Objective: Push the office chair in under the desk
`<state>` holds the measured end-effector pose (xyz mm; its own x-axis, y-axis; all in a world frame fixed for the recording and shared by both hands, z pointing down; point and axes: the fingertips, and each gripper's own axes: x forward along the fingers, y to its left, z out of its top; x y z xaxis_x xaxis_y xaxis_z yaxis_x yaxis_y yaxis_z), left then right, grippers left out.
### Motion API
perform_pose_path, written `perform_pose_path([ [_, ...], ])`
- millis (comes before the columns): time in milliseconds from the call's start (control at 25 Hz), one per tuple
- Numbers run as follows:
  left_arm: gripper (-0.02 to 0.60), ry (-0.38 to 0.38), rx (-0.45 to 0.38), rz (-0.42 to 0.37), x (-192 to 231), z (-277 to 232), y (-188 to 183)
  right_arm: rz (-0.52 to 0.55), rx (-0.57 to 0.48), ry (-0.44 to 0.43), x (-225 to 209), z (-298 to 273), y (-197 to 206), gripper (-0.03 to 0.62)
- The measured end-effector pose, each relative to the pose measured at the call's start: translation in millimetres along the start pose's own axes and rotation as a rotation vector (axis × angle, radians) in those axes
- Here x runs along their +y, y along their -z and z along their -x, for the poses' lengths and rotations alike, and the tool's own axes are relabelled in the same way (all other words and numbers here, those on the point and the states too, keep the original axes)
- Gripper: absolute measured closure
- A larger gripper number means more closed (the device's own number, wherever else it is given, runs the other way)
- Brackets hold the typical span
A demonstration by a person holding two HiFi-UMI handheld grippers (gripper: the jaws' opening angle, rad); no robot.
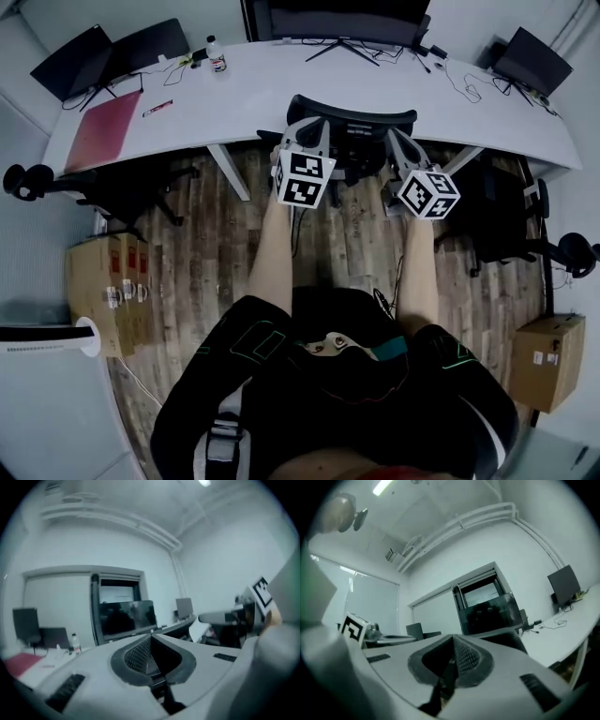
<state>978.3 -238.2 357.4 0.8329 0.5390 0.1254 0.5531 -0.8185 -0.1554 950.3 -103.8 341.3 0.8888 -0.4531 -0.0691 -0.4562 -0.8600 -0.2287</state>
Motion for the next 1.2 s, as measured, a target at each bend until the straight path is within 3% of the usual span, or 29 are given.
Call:
perform_pose_path([
  [80,0.574,-0.052,-0.039,0.122,10.9,14.2,-5.5,0.026,-0.001,0.058,1.3,-3.0,0.7,0.589],
  [200,0.572,-0.079,-0.060,0.157,17.7,26.6,-2.7,0.059,-0.003,0.152,-0.2,-0.2,-3.5,0.589],
  [320,0.574,-0.116,-0.028,0.226,25.0,34.8,8.6,0.129,0.032,0.234,-1.8,4.5,-2.1,0.591],
  [440,0.574,-0.132,0.007,0.296,27.9,37.7,19.7,0.181,0.052,0.252,2.2,7.5,-0.4,0.592],
  [640,0.574,-0.099,-0.015,0.299,22.8,37.0,22.2,0.219,0.072,0.227,7.8,9.0,3.5,0.591],
  [800,0.574,-0.078,-0.001,0.307,15.9,29.1,25.5,0.229,0.096,0.263,-1.5,9.8,4.0,0.591],
  [1200,0.574,-0.099,-0.005,0.304,26.8,22.9,27.2,0.260,0.108,0.250,-1.0,0.5,4.1,0.591],
])
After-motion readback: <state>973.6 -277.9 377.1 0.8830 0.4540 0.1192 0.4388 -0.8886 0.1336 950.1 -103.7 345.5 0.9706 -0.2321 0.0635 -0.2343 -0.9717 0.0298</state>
